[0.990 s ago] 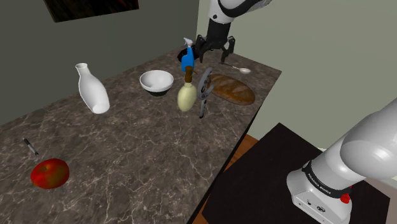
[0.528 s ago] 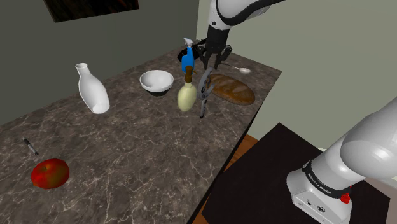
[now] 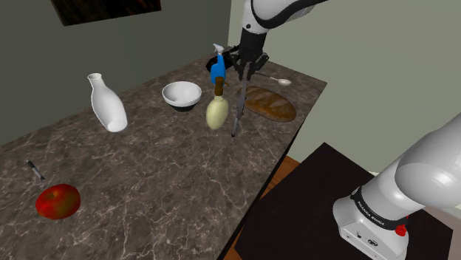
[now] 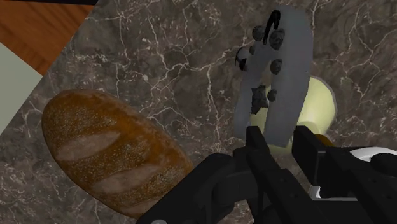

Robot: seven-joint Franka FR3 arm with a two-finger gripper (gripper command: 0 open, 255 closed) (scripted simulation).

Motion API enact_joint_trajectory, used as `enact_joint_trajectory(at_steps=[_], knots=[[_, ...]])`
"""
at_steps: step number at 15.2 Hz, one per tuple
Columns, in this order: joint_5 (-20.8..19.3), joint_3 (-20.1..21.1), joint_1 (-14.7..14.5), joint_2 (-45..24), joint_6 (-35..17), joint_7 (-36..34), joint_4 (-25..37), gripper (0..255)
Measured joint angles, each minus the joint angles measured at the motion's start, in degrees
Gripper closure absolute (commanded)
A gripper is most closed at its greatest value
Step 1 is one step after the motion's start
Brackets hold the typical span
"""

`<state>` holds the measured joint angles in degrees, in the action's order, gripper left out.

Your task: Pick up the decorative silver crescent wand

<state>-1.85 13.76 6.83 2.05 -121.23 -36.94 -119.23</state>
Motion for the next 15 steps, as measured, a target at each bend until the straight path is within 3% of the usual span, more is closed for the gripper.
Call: enact_joint_trajectory(at_steps=[15], knots=[[0.73,-0.20,0.10,2.23,10.64,0.86,8.44,255]])
